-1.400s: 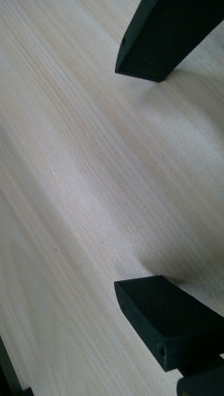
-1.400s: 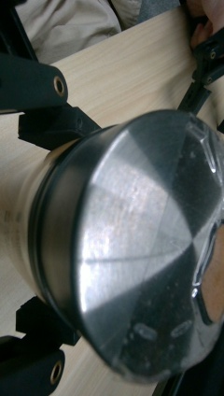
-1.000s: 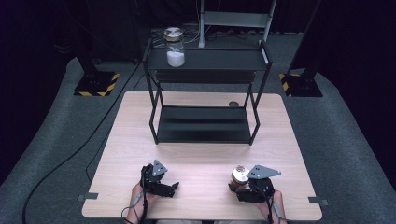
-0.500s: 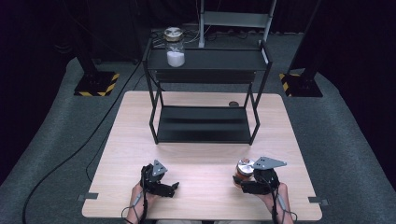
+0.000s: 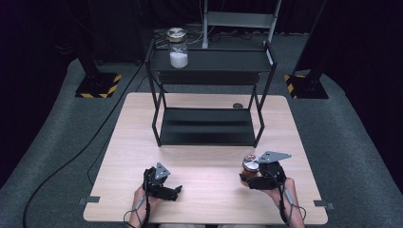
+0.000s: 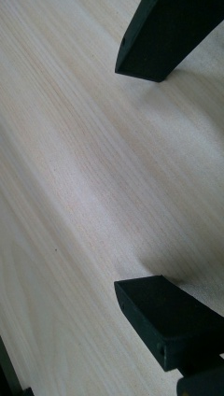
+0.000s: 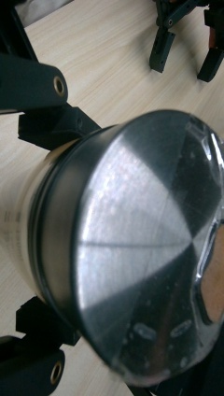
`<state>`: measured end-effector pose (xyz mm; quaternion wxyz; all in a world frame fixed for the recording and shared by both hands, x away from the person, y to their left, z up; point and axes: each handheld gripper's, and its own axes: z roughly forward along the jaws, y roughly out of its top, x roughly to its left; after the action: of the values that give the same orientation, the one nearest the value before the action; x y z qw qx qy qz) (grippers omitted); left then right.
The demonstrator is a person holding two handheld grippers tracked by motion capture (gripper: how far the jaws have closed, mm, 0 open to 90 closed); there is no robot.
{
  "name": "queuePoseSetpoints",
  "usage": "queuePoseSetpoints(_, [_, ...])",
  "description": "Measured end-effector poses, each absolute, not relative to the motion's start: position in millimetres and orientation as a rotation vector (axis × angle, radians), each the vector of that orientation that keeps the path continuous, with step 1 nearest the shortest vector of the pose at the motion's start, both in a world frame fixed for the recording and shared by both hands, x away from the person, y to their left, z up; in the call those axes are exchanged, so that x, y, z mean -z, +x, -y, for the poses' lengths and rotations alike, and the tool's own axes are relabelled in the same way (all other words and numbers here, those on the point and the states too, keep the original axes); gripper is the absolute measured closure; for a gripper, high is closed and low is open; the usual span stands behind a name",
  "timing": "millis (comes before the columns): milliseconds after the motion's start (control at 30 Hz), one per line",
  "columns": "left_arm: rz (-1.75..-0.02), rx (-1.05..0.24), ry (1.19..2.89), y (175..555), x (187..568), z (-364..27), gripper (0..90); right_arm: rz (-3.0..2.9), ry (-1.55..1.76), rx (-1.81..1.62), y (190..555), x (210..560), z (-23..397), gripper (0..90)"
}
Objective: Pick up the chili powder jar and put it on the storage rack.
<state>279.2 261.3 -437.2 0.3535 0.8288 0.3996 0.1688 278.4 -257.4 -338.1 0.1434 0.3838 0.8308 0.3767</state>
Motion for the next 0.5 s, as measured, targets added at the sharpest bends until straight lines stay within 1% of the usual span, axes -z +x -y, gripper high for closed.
queuePoseSetpoints(500, [-1.033,-0.436,2.143,279,437,-261,0.0,-2.444,1.092,-1.019,305,313,252,30.8])
